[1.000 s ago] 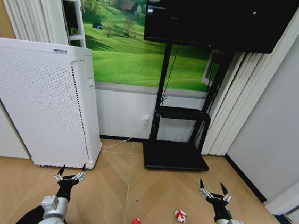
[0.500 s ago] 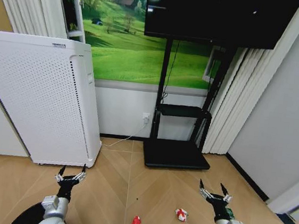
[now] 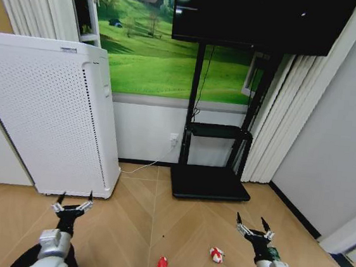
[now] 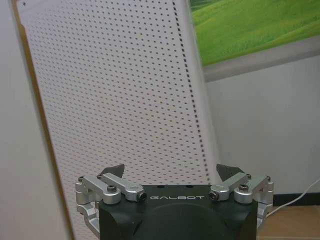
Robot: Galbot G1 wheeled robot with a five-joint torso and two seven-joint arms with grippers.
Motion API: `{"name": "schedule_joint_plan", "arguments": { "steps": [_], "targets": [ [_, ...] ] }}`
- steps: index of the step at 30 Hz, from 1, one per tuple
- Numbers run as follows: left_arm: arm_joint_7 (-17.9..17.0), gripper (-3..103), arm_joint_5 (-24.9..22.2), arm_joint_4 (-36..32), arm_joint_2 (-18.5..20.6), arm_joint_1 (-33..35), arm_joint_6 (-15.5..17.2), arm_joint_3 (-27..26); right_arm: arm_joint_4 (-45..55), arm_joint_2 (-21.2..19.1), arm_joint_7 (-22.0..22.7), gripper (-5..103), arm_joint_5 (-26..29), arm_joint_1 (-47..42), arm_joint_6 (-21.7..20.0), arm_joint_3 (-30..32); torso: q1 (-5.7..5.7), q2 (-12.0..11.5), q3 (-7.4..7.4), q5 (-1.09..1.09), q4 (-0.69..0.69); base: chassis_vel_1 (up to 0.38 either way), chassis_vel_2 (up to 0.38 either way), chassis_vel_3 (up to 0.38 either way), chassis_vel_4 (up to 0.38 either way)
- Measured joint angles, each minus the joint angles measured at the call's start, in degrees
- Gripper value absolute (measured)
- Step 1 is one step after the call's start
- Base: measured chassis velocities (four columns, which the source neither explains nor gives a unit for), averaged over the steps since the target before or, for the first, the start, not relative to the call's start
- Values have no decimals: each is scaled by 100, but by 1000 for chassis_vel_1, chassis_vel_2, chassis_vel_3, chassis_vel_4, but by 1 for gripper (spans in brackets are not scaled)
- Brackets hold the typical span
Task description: Pick up the trash bin and place the garbage on the floor into it.
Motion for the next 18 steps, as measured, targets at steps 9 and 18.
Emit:
{"name": "schedule_joint_plan", "arguments": {
  "steps": [9,18],
  "targets": [
    [303,100,-916,91,488,730,108,-681,-40,-91,9,100,-164,-5,-5,-24,6,19,16,-2,-1,0,0,0,0],
    [1058,100,-1611,819,1046,1344,-49,-1066,27,-156,6,100,-325,-241,35,265,9,34,28,-1,-3,0,0,0,0]
  ]
}}
